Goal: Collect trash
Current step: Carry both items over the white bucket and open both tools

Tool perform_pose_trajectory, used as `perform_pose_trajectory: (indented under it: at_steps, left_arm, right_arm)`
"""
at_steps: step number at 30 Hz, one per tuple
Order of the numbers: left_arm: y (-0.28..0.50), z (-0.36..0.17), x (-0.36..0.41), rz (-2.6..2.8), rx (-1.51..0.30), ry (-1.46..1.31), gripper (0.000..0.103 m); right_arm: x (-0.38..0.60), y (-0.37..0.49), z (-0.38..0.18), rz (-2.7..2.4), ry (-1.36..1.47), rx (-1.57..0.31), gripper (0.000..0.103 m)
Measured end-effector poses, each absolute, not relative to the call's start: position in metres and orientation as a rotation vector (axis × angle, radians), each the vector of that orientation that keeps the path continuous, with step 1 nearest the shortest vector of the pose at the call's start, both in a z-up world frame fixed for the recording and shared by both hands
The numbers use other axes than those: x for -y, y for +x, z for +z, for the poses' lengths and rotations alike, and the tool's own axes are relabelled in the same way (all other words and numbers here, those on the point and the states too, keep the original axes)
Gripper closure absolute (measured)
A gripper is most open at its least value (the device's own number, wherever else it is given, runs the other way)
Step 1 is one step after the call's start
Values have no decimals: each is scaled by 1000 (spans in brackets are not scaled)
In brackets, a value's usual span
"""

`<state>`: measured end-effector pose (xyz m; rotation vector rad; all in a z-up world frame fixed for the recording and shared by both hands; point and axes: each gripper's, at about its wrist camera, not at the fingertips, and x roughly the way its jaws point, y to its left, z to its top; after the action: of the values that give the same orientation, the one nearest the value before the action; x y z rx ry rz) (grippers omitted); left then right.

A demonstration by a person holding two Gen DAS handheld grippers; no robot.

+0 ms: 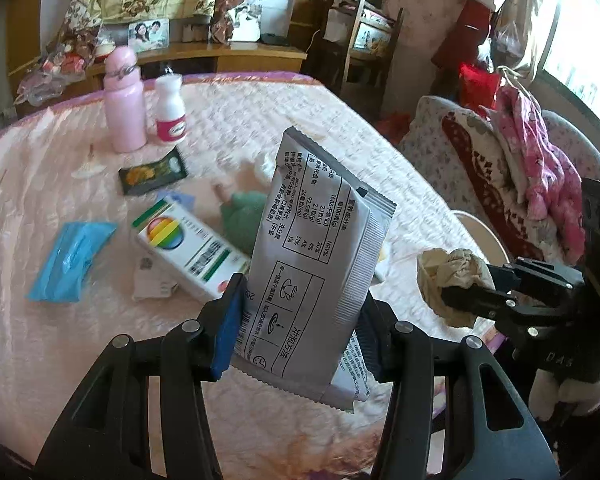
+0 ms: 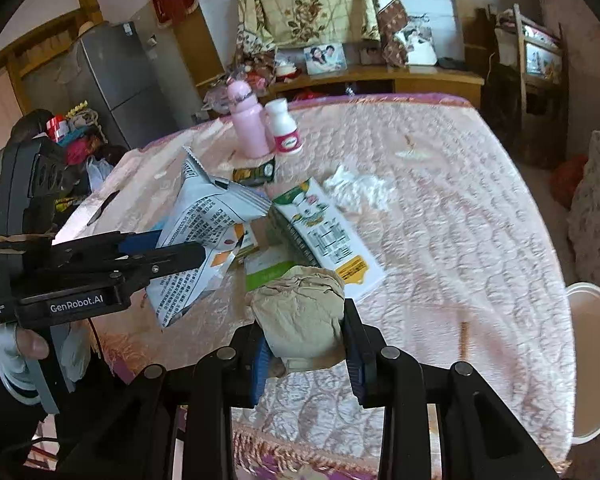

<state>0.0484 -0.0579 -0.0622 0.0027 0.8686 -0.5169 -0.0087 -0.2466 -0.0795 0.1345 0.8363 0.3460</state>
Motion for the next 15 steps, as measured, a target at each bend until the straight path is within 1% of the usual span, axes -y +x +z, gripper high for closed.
perform_pose_trajectory:
  at_steps: [15]
  left_arm:
    - [43, -38, 149, -596, -829, 54, 54]
  right_arm:
    - [327, -33, -52, 185, 174, -770, 72]
